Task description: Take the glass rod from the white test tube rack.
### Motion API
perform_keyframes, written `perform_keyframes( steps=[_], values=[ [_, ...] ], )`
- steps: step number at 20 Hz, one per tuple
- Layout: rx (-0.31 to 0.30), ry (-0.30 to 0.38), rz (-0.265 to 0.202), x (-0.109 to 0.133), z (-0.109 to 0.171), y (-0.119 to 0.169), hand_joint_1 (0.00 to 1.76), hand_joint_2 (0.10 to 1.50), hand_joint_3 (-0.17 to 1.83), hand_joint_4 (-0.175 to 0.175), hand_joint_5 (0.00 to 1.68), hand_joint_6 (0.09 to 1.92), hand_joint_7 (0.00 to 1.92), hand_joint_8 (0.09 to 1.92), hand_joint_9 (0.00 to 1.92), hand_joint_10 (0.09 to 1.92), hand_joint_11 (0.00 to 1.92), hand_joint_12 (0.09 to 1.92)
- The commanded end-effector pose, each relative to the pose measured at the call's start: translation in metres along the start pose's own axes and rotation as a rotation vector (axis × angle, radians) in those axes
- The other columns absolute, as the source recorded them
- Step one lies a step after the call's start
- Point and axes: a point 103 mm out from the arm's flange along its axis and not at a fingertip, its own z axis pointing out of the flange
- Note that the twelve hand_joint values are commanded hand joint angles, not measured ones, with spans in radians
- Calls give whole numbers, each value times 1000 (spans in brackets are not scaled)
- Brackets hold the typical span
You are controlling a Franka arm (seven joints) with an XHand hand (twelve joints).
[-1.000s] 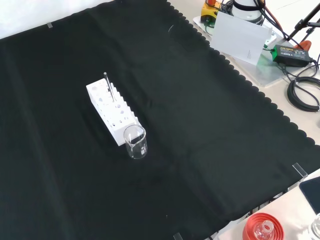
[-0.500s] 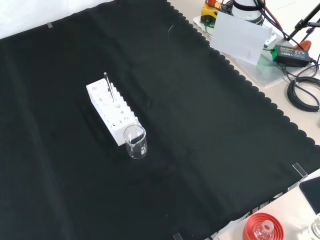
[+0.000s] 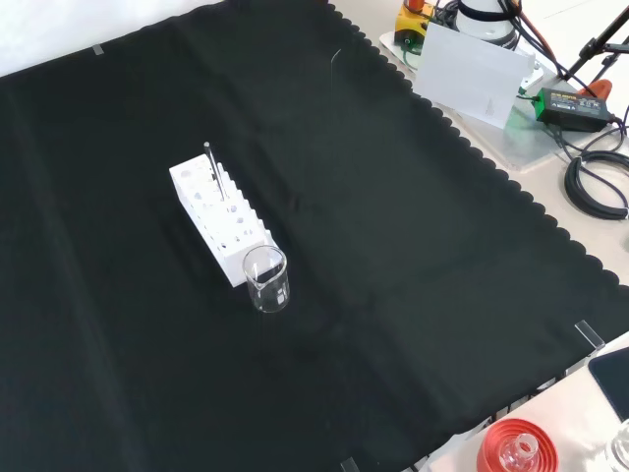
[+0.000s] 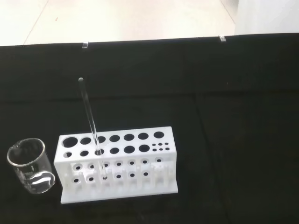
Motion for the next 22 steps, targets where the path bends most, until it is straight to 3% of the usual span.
perform_keyframes(
  steps=[1, 4, 6, 7, 10, 22],
  values=[
    [-10, -1, 3, 3, 6, 0, 465, 943, 301, -116, 0, 87, 0, 87, 0, 412, 0, 1011],
    [-27, -35, -26, 12, 2, 6, 541, 907, 323, -151, 17, 87, 75, 149, 65, 734, 47, 1310],
    [-34, -24, -38, 14, 5, 3, 606, 859, 377, -168, 57, 87, 43, 473, 129, 827, 137, 1355],
    [-39, -19, -48, 4, 6, 5, 632, 837, 402, -172, 79, 87, 30, 613, 149, 847, 168, 1354],
    [-27, -25, -67, 12, 4, 12, 679, 797, 452, -175, 158, 87, 56, 820, 187, 879, 191, 1349],
    [6, 3, -107, 12, 10, 42, 705, 763, 487, -175, 268, 87, 160, 902, 237, 916, 189, 1349]
  ],
)
